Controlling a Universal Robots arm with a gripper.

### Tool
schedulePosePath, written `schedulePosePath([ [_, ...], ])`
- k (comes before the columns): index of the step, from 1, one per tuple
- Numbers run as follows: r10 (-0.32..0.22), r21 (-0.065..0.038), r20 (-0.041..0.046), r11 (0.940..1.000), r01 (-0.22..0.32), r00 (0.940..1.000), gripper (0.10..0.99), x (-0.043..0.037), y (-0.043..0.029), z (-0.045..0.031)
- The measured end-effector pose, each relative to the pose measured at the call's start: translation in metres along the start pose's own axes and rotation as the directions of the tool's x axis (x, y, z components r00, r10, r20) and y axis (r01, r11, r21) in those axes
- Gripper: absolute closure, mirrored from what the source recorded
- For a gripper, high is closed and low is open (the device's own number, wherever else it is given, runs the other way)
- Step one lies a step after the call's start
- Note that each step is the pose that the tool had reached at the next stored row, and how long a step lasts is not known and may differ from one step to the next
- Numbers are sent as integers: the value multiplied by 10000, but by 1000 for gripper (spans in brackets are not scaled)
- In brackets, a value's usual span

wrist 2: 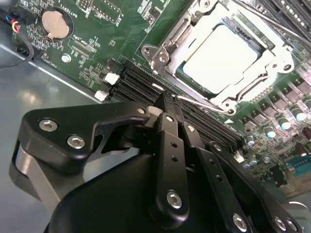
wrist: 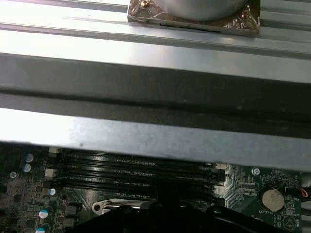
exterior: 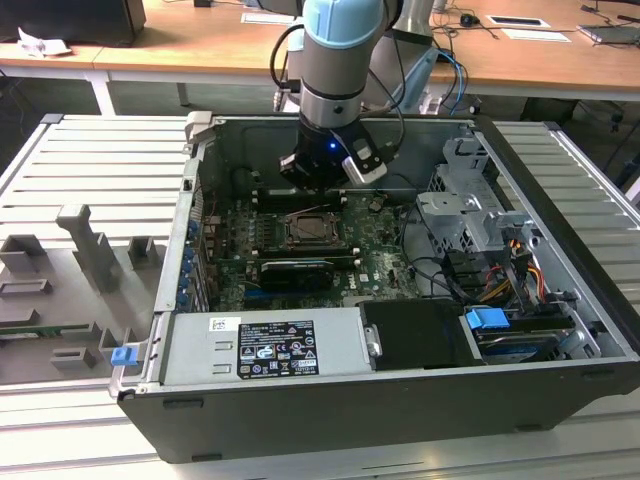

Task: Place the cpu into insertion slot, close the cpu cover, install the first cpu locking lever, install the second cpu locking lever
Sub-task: 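Install the first cpu locking lever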

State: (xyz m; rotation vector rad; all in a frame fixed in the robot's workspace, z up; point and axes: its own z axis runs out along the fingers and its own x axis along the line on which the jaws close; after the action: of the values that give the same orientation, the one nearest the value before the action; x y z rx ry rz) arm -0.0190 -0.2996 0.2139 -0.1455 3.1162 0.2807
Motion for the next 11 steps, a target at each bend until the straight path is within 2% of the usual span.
schedulePosePath([
  [11,32,25,4,10000,-32,10000,980,-14,-23,58],
])
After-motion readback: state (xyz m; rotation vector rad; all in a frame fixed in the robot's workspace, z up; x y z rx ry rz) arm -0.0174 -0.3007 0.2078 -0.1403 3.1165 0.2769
